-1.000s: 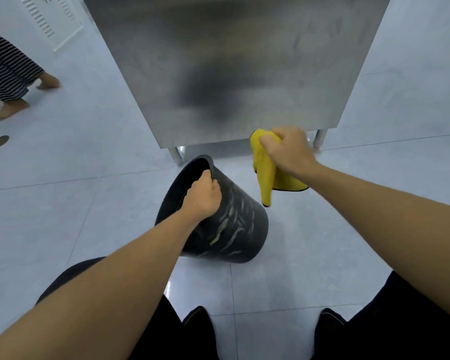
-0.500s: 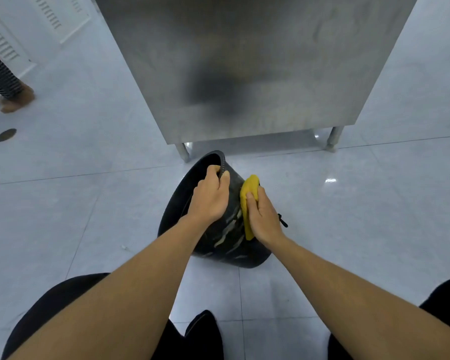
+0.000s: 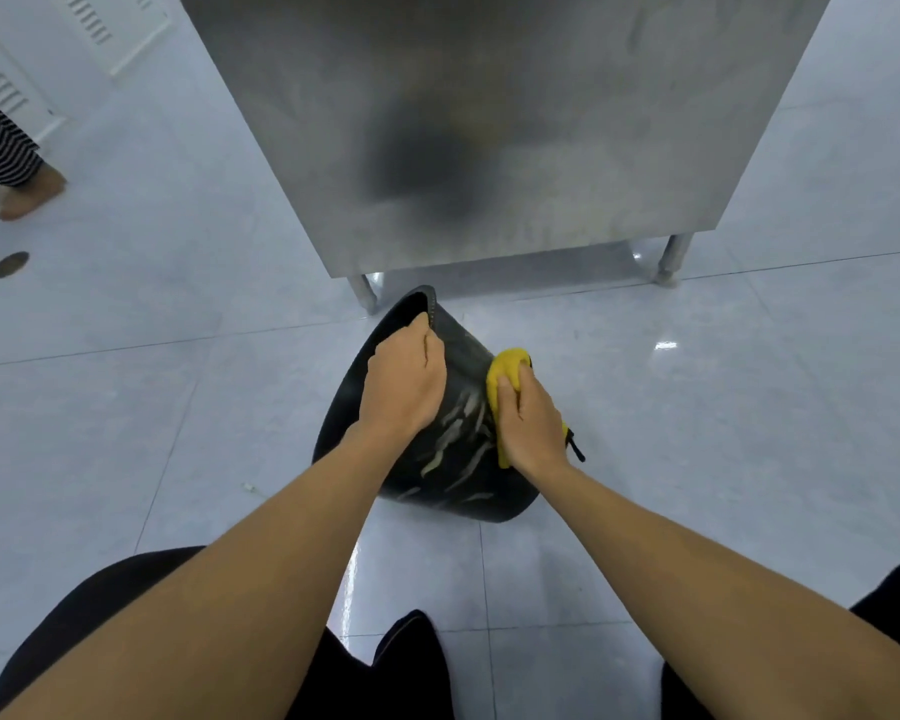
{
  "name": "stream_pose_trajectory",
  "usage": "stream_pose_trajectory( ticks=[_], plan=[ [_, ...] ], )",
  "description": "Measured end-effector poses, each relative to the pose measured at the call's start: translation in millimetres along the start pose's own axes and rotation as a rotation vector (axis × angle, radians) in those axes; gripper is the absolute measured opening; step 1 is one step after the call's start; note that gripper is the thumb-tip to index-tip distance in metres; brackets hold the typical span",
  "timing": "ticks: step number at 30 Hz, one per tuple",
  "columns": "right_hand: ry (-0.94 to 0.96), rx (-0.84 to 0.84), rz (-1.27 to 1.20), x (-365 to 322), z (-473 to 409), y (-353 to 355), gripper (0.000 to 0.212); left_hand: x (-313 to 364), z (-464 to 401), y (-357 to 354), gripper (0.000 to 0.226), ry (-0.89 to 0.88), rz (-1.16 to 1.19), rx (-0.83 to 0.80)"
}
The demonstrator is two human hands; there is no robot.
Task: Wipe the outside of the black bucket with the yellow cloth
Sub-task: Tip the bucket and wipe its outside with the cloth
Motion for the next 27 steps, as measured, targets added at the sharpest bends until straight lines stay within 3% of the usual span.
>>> stream_pose_trajectory(
  ticks=[3,7,11,13,15,18,20,22,25,27],
  plan=[
    [0.022,0.01,-0.053,-15,4,-5,0.026,-5,0,0,0.041,0.013,-0.056,-0.031],
    [0.312,-0.045,-0.258,-88,9,-15,0.026,-15,-9,0,0.046,0.104,-0.062,-0.083],
    [0.398,-0.014,-0.147,-84,3,-16,0.033,-22,-10,0,0.047,0.115,-0.091,-0.081],
    [0.226,0.021,0.02,-39,-9,-17,0.03,-30,-9,2,0.049,0.14,-0.083,-0.066],
    [-0.062,-0.001,0.134,24,-15,-9,0.03,-30,-5,2,0.05,0.13,-0.053,-0.072],
    [-0.432,-0.086,0.045,85,0,-3,0.04,-21,1,-2,0.051,0.041,-0.049,-0.106],
    [-0.51,-0.058,-0.041,86,6,-8,0.039,-21,-1,-5,0.052,0.045,-0.039,-0.114],
    [-0.463,0.006,-0.057,68,2,-11,0.037,-26,-5,-5,0.052,0.1,-0.017,-0.091],
    [-0.211,0.111,0.002,24,-5,-9,0.019,-28,-7,-3,0.052,0.158,0.014,-0.058],
    [-0.064,0.15,-0.041,-16,-1,-7,0.022,-23,-7,-3,0.05,0.152,0.027,-0.044]
  ],
)
Point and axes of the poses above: each hand's wrist, its own z-axis away from the middle knuckle, its own y-axis out of the back of the hand, x = y × z, the point moved 7 cm from there along -z, towards the middle knuckle, and after that the axes turned 13 degrees about x, right-handed, at the moved point
